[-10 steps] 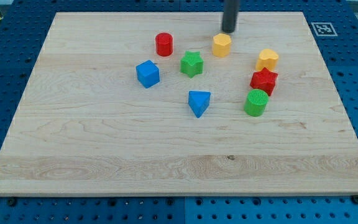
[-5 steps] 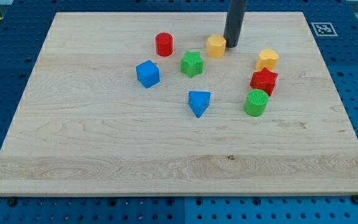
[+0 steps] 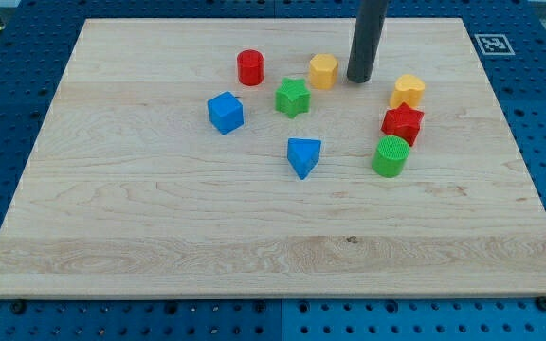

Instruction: Move the yellow hexagon top to the green star

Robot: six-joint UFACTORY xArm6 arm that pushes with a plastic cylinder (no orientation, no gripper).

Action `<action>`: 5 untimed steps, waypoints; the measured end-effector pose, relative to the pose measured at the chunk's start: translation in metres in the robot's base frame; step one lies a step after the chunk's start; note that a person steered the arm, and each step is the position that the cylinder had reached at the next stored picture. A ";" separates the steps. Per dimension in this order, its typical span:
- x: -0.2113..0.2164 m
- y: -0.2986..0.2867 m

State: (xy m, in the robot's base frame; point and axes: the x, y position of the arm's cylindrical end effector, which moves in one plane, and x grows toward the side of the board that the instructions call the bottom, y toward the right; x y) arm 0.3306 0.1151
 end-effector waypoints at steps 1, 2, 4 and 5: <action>-0.003 0.000; -0.014 -0.004; -0.003 -0.021; -0.003 -0.042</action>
State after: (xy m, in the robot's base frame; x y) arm 0.3275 0.0728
